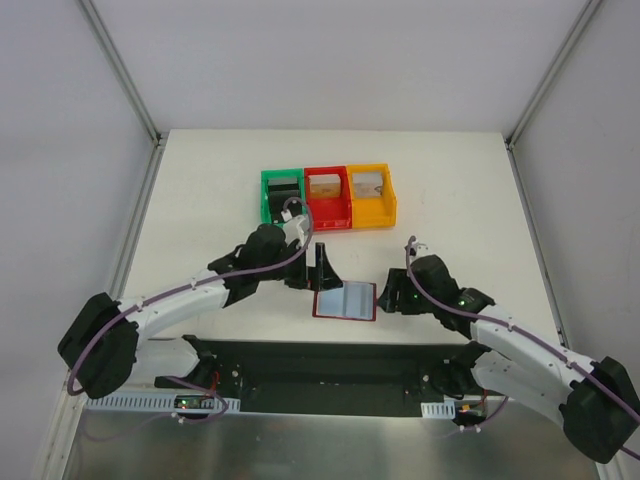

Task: Take the credit cards out of the card holder
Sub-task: Remove the credit card from the card holder.

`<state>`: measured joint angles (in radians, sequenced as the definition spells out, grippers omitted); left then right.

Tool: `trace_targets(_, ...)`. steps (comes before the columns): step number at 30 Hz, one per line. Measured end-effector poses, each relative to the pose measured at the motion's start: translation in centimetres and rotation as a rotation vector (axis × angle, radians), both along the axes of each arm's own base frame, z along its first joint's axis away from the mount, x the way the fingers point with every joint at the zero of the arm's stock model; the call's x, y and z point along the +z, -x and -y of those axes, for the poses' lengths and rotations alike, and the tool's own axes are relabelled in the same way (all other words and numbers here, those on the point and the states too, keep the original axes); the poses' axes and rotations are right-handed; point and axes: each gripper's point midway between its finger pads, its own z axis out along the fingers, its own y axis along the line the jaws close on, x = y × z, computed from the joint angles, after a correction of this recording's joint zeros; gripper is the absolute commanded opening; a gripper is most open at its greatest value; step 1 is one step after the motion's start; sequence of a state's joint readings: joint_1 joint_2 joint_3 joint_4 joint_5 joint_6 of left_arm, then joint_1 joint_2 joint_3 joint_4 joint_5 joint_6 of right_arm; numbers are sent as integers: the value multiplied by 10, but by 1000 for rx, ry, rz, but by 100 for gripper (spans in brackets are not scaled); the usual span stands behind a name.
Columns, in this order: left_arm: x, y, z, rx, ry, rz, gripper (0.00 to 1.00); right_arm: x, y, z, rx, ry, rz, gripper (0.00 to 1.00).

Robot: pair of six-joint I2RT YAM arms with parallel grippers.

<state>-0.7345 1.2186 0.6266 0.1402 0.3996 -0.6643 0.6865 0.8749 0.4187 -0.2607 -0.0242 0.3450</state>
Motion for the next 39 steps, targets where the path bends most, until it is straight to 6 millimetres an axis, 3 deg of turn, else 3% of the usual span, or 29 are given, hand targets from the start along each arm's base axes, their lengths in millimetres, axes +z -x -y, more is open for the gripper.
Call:
trace_targets(5, 6, -16, -8, 213, 70, -75, 99, -7, -4, 8, -60, 16, 1, 60)
trace_targets(9, -21, -14, -24, 293, 135, -185, 99, -6, -10, 10, -94, 12, 15, 59)
trace_targets(12, -31, -3, -20, 248, 108, -250, 99, -7, -12, 11, -104, 14, 12, 57)
trace_targets(18, 10, -1, 11, 120, 131, -152, 99, -23, -8, 14, -113, 39, -26, 47)
trace_targets(21, 17, 2, 21, 79, 123, -131, 95, -29, -6, 14, -112, 48, -47, 42)
trace_targets(31, -21, 27, 36, -17, -46, -169, 81, -31, -6, 1, -76, 4, -69, 25)
trace_targets(33, -24, 27, 35, -14, -63, -172, 81, -29, -7, -1, -71, -7, -66, 25)
trace_targets(36, -27, 23, 33, -3, -85, -161, 81, -27, -8, -3, -69, -18, -58, 35)
trace_targets(39, -27, 23, 33, -4, -89, -157, 81, -26, -9, -3, -69, -20, -53, 32)
